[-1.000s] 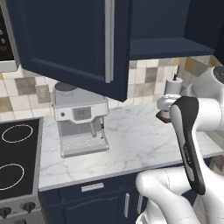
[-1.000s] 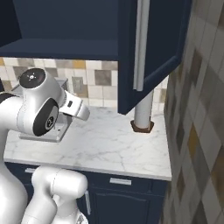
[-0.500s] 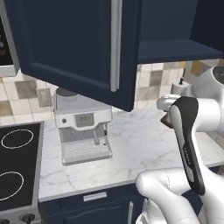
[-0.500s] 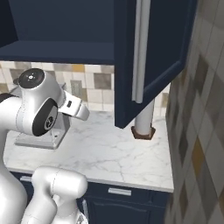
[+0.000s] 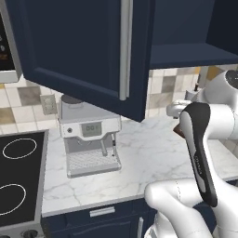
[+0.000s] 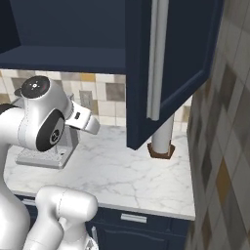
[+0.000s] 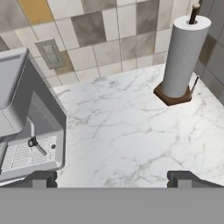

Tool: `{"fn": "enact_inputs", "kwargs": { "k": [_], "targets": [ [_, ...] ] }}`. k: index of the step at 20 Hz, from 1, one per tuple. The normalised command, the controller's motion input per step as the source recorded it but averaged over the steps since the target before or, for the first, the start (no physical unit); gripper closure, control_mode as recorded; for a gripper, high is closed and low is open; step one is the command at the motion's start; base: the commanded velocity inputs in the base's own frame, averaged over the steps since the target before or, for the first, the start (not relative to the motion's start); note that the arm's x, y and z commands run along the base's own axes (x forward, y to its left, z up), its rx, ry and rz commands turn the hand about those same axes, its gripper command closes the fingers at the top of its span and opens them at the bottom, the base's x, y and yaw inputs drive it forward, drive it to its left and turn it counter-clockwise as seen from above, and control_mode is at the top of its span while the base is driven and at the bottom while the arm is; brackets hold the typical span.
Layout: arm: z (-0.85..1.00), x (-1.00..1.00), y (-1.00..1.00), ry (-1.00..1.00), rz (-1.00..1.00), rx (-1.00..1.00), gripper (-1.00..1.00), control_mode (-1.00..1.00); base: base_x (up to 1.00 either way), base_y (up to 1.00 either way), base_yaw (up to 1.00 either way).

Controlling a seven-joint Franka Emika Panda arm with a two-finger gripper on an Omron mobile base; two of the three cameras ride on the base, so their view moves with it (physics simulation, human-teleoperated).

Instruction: Close all open cabinet doors.

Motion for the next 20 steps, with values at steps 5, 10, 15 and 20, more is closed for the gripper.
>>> {"fn": "enact_inputs", "kwargs": {
  "k": [5, 10, 15, 20],
  "targets": [
    [0.00, 0.00, 0.00, 0.00, 0.00, 0.00, -1.00, 1.00, 0.00, 0.00, 0.00],
    [0.00, 0.00, 0.00, 0.00, 0.00, 0.00, -1.00, 1.00, 0.00, 0.00, 0.00],
    [0.00, 0.00, 0.00, 0.00, 0.00, 0.00, -1.00, 1.00, 0.00, 0.00, 0.00],
    [0.00, 0.00, 0.00, 0.00, 0.00, 0.00, -1.00, 1.00, 0.00, 0.00, 0.00]
  ]
}}
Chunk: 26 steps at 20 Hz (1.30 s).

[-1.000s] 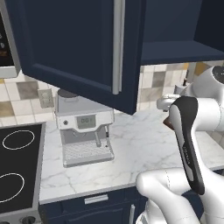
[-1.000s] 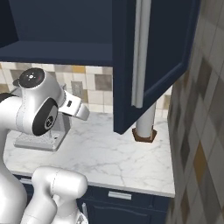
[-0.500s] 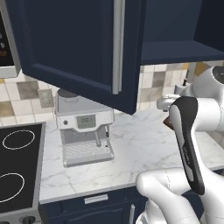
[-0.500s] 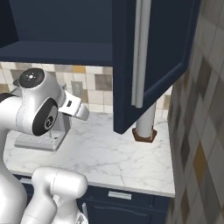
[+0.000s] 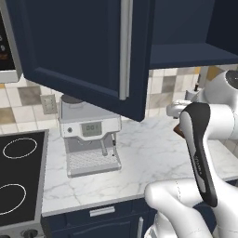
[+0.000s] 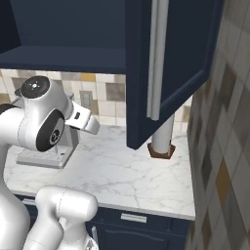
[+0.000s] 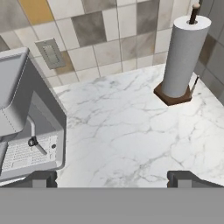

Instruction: Close all open cabinet doors.

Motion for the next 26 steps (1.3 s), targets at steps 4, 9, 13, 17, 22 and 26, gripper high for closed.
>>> {"fn": "enact_inputs", "kwargs": {
  "k": [4, 9, 13, 17, 22, 26],
  "targets": [
    [0.00, 0.00, 0.00, 0.00, 0.00, 0.00, -1.00, 1.00, 0.00, 0.00, 0.00],
    [0.00, 0.00, 0.00, 0.00, 0.00, 0.00, -1.00, -1.00, 0.00, 0.00, 0.00],
    [0.00, 0.00, 0.00, 0.00, 0.00, 0.00, -1.00, -1.00, 0.00, 0.00, 0.00],
    [0.00, 0.00, 0.00, 0.00, 0.00, 0.00, -1.00, -1.00, 0.00, 0.00, 0.00],
    [0.00, 0.00, 0.00, 0.00, 0.00, 0.00, -1.00, -1.00, 0.00, 0.00, 0.00],
    [0.00, -0.09, 0.00, -0.01, 0.01, 0.00, -1.00, -1.00, 0.00, 0.00, 0.00]
  ]
}}
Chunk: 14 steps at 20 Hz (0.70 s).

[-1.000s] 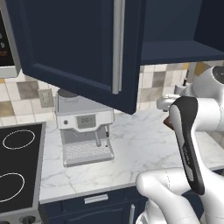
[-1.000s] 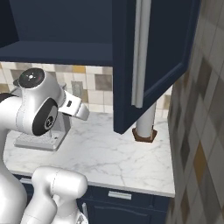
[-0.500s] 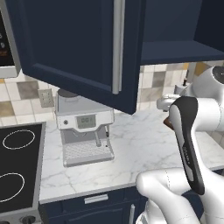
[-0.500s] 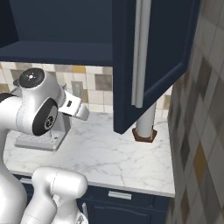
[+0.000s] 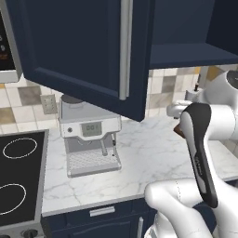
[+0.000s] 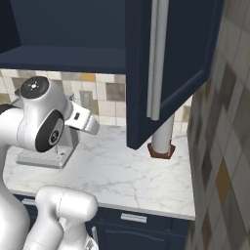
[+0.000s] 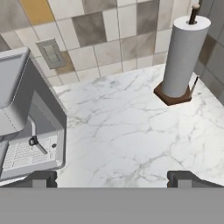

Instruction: Close all open cabinet doors.

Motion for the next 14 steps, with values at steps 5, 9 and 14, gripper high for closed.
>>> {"fn": "enact_inputs", "kwargs": {
  "k": [5, 9, 14],
  "targets": [
    [0.00, -0.32, 0.00, -0.05, 0.02, 0.00, -1.00, -1.00, 0.00, 0.00, 0.00],
    [0.05, -0.40, 0.04, -0.06, 0.00, 0.00, -1.00, -1.00, 0.00, 0.00, 0.00],
    [0.13, -0.40, 0.03, -0.03, 0.00, 0.00, -1.00, -1.00, 0.00, 0.00, 0.00]
  ]
}}
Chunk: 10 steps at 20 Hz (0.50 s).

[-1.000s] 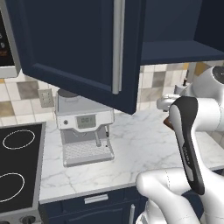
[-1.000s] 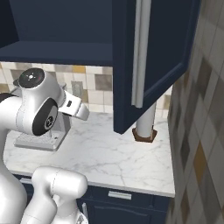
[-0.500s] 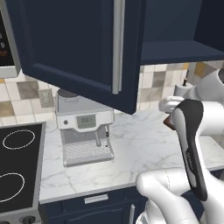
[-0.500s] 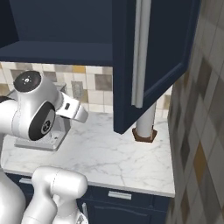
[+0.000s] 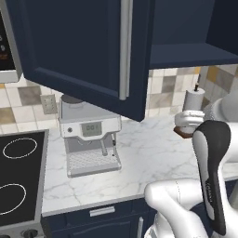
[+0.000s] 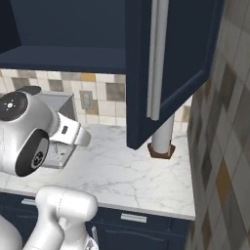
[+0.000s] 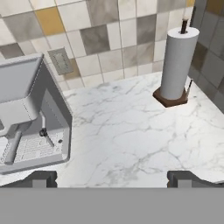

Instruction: Close all open cabinet doors.

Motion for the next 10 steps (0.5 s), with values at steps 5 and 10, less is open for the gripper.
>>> {"fn": "enact_inputs", "kwargs": {
  "k": [5, 10],
  "targets": [
    [0.21, -0.29, 0.09, 0.00, 0.00, 0.00, -1.00, -1.00, 0.00, 0.00, 0.00],
    [0.18, -0.32, 0.05, 0.01, 0.01, 0.00, -1.00, -1.00, 0.00, 0.00, 0.00]
  ]
}}
